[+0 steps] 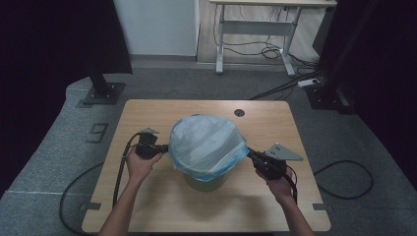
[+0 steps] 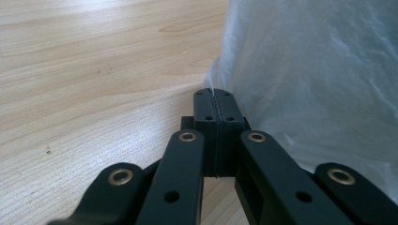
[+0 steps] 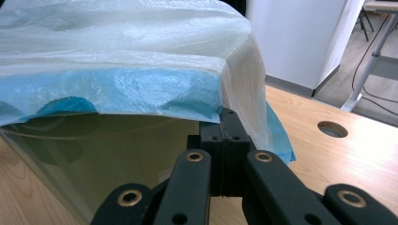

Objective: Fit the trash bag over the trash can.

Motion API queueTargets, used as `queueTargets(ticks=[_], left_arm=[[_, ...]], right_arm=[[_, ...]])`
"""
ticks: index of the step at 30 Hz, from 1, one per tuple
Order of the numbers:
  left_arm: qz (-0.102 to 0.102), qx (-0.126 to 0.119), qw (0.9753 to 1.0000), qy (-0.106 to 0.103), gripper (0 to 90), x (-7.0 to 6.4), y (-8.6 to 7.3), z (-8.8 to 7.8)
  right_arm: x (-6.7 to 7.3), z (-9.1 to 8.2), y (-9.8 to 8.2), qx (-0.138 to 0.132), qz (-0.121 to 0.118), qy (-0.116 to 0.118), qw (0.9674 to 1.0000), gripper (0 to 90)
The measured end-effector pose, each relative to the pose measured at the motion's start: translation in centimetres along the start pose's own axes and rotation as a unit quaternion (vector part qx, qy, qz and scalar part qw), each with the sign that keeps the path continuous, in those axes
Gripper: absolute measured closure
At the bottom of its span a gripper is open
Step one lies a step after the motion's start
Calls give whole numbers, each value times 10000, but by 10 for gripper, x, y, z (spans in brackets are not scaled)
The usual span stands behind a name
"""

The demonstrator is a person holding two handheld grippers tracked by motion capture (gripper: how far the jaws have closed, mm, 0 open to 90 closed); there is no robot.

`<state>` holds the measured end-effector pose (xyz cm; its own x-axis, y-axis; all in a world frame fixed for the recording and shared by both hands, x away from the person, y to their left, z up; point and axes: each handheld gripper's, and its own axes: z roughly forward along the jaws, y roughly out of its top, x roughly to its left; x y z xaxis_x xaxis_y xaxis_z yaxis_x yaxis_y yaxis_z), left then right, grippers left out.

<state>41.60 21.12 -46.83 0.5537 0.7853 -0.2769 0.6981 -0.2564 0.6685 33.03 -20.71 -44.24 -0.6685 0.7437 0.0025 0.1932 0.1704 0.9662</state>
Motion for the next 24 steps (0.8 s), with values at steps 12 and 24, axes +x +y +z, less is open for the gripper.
queueTargets(ticks=[12, 24], left_arm=[[-6, 42, 10000, 20, 896, 1, -3, -6], [54, 192, 9998, -23, 896, -5, -2, 0]], right_arm=[[27, -6, -36, 528, -299, 330, 9976, 890], [30, 9, -72, 1415, -134, 560, 9883, 890]])
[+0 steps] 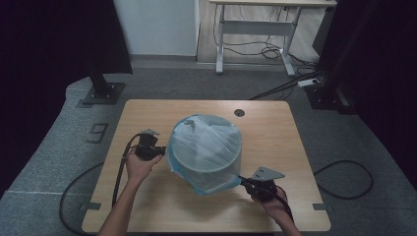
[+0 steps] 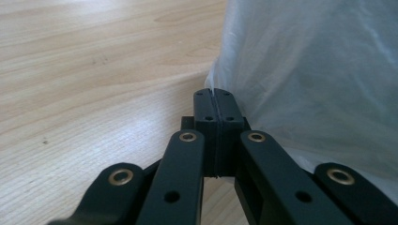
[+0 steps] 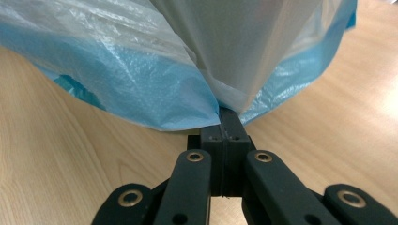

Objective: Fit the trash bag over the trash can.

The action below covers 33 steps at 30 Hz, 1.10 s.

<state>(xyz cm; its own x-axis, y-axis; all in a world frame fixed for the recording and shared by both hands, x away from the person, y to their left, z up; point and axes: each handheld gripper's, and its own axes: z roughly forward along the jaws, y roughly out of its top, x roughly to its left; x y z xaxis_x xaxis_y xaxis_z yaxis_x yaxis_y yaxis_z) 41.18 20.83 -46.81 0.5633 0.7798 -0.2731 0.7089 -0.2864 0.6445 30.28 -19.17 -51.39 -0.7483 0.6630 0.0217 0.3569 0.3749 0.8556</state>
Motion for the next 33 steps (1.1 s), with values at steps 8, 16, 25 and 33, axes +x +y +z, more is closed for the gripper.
queueTargets(ticks=[8, 16, 25, 33], left_arm=[[96, 223, 9997, -3, 898, -6, 1, 11], [90, 248, 9996, -51, 898, -8, 2, 20], [48, 302, 9995, -104, 899, -5, 1, 27], [4, 475, 9988, -103, 899, -3, -3, 35]], right_arm=[[4, 7, -6, 232, -28, 41, 9997, 890], [6, 10, -6, 471, -164, -105, 9987, 891], [-3, 17, -9, 709, -54, -155, 9973, 891], [-10, 24, -14, 1100, -33, -308, 9935, 890]])
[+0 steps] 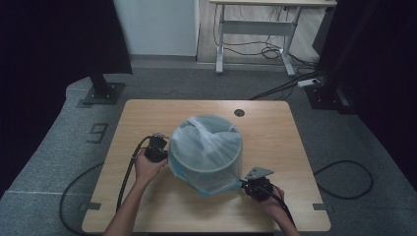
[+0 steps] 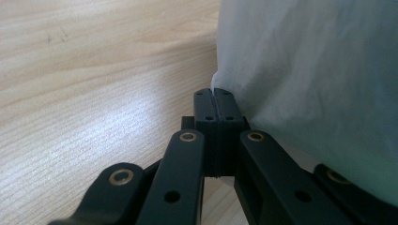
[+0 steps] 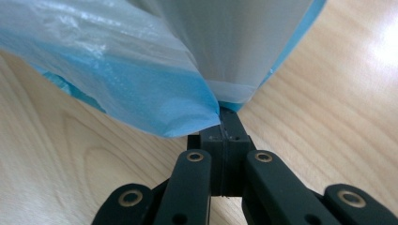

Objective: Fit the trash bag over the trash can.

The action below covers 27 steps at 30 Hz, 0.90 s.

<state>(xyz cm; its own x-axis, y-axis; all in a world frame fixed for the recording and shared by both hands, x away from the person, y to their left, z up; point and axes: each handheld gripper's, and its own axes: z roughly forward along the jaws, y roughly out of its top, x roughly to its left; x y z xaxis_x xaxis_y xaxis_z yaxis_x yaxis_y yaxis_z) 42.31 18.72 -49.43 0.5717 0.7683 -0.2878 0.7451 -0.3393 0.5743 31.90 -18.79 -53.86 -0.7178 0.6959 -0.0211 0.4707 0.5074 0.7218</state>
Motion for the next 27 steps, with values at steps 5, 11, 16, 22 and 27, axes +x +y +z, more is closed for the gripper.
queueTargets(ticks=[5, 11, 16, 22, 27], left_arm=[[15, 73, 10000, -8, 898, 1, -1, 1], [-44, 159, 9999, 21, 898, 4, -3, 0], [-75, 159, 9998, 40, 890, 4, -5, 1], [-40, -310, 9995, 35, 713, 9, -9, -18], [87, -541, 9985, 77, 497, 13, -16, -37]], right_arm=[[-6, 1, -6, 41, 115, 50, 9999, 890], [-6, -1, -8, 24, 79, 24, 10000, 890], [-11, -2, -13, -95, 178, 27, 9998, 887], [-15, -12, -19, -798, 505, 235, 9953, 646], [-16, -25, -24, -1148, 685, 122, 9909, 482]])
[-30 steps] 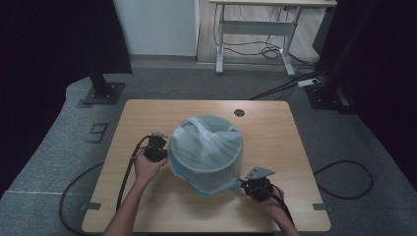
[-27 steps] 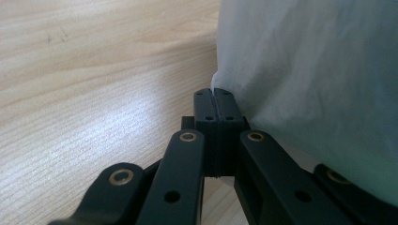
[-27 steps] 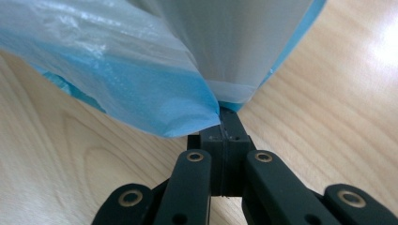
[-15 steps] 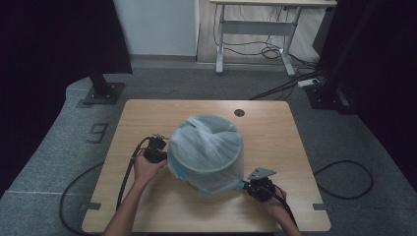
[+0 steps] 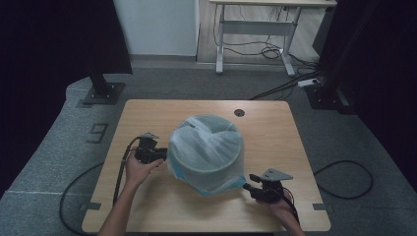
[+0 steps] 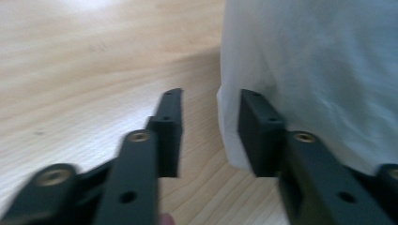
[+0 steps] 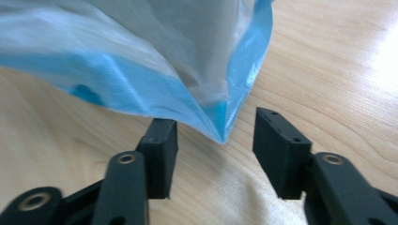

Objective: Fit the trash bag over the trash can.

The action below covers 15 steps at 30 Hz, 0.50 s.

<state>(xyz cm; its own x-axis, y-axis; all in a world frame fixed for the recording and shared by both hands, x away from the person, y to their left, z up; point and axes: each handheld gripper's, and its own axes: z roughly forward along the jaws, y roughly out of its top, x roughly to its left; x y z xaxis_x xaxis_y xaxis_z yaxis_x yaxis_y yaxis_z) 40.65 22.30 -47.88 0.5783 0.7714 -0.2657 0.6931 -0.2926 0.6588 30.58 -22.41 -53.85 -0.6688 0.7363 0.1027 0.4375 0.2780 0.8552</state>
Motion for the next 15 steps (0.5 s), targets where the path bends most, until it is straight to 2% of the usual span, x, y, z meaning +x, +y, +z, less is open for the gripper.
queueTargets(ticks=[1, 2, 3, 4, 5, 6, 9, 12, 15], left_arm=[[43, -156, 9998, 89, 471, 3, -4, -11], [43, -156, 9998, 89, 445, 3, -4, -11], [1, -258, 9996, 97, 445, 4, -6, -16], [-35, -422, 9991, 71, 406, 7, -10, -27], [-35, -422, 9991, 71, 401, 7, -10, -27], [8, -534, 9985, 82, 398, 8, -13, -36], [56, -637, 9979, 93, 395, 8, -15, -44], [150, -876, 9960, -9, 391, 5, -15, -59], [263, -940, 9952, -17, 389, 2, -14, -64]], right_arm=[[0, -8, -1, -152, 43, 139, 9998, 445], [0, -8, -1, -152, 43, 139, 9998, 445], [1, -12, -2, -168, 64, 242, 9995, 420], [2, -19, -2, -175, 68, 270, 9995, 374], [3, -22, -3, -207, 66, 293, 9993, 363], [4, -25, -4, -243, 74, 325, 9991, 352], [4, -31, -5, -328, 105, 338, 9988, 339], [0, -39, -6, -481, 170, 281, 9983, 337], [-2, -41, -6, -567, 203, 285, 9978, 337]])
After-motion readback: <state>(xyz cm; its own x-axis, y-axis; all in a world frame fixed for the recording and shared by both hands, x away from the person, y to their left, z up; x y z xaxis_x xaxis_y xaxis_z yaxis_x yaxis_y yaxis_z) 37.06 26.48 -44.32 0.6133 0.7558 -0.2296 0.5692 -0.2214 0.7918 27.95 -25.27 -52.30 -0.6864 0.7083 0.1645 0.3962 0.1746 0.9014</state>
